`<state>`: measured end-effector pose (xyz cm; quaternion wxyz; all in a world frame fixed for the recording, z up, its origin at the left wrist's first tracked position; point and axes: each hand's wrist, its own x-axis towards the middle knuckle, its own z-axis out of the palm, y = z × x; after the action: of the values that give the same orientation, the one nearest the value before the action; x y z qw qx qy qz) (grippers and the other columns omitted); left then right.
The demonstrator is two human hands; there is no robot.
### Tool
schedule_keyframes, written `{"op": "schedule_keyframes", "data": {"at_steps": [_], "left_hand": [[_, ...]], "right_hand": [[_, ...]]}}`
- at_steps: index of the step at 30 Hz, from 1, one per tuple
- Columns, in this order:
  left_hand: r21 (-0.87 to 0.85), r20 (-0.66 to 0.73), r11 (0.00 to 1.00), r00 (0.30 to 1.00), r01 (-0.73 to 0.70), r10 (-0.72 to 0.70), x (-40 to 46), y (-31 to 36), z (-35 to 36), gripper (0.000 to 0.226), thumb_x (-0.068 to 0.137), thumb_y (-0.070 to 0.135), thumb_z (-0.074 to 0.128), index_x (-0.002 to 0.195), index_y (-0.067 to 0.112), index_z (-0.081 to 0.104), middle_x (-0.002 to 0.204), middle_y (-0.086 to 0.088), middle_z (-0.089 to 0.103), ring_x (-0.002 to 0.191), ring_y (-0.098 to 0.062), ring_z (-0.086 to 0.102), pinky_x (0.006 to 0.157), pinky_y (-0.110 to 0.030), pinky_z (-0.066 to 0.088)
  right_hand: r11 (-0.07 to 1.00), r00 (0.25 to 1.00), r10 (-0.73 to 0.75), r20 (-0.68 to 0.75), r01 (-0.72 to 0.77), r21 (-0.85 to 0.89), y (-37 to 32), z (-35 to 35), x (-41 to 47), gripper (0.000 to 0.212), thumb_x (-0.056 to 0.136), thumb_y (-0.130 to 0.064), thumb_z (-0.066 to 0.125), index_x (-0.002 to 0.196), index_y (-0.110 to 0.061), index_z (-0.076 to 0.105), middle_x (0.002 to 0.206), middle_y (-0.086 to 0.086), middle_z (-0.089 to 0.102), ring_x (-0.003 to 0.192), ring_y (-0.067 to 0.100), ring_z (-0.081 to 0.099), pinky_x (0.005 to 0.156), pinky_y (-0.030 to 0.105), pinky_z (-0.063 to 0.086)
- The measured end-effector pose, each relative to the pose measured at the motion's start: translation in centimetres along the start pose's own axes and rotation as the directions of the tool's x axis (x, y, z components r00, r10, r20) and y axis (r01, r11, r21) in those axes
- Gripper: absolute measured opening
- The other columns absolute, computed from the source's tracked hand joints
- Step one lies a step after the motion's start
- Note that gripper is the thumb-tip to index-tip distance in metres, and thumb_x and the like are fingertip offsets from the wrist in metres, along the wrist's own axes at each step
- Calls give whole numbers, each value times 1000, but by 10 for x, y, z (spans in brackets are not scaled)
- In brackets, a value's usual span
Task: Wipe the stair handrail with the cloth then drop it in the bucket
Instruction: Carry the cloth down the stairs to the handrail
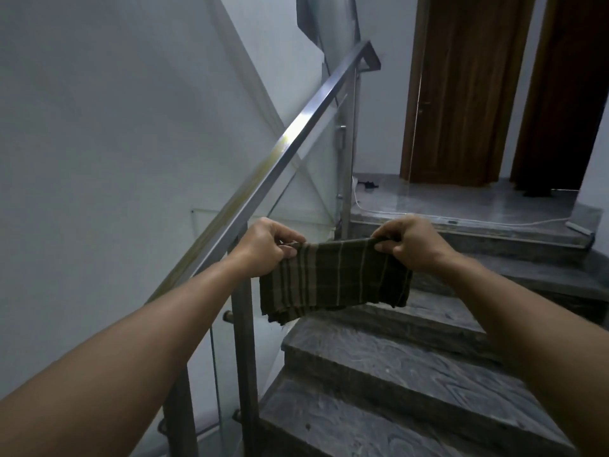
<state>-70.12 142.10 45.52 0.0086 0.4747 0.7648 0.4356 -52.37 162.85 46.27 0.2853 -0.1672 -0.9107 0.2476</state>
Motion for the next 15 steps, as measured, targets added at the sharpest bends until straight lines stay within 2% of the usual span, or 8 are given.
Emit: {"op": "schedule_keyframes", "data": {"at_steps": [2, 6, 8, 11, 13, 15], "left_hand": [[7, -26, 1000, 1000, -3, 4, 20, 13, -7, 25, 87, 4, 65, 109, 13, 70, 98, 2, 69, 89, -6, 64, 81, -26, 55], [30, -76, 1000, 997, -4, 6, 57, 31, -18, 25, 87, 3, 65, 110, 10, 70, 94, 2, 69, 83, -4, 63, 64, -12, 48], [34, -91, 999, 996, 3, 0, 77, 33, -23, 25, 86, 4, 66, 110, 10, 70, 95, 1, 70, 85, -5, 64, 63, -12, 48], [39, -102, 999, 995, 9, -5, 107, 32, -30, 25, 86, 5, 66, 110, 10, 70, 96, 0, 71, 83, -4, 64, 65, -14, 50], [51, -120, 999, 993, 3, 3, 127, 29, -33, 24, 86, 5, 67, 109, 11, 71, 97, 0, 72, 87, -7, 65, 71, -19, 54], [55, -146, 999, 989, 1, 7, 148, 23, -36, 24, 86, 5, 67, 109, 10, 71, 96, -1, 72, 85, -7, 66, 67, -15, 51]], "right_hand": [[1000, 1000, -14, 5, 14, -20, -1, -14, 25, 14, 86, -10, 65, 90, -22, 71, 92, 1, 67, 87, 16, 63, 76, 31, 53], [997, 999, -47, -3, 47, -66, 0, -32, 73, 12, 86, -13, 66, 92, -22, 71, 93, -1, 64, 86, 14, 61, 65, 20, 46], [996, 998, -59, -1, 59, -69, 2, -38, 97, 12, 86, -13, 66, 94, -20, 72, 96, 1, 65, 89, 17, 62, 70, 25, 50], [996, 998, -65, -11, 65, -55, 4, -43, 128, 13, 86, -12, 67, 97, -15, 73, 101, 5, 64, 93, 22, 62, 82, 38, 55], [996, 997, -77, -13, 77, -47, 6, -43, 149, 11, 86, -11, 67, 95, -15, 73, 99, 5, 65, 93, 23, 62, 84, 40, 56], [995, 996, -91, -22, 90, -44, 7, -42, 174, 12, 86, -10, 67, 95, -13, 73, 97, 5, 66, 91, 22, 63, 84, 40, 56]]}}
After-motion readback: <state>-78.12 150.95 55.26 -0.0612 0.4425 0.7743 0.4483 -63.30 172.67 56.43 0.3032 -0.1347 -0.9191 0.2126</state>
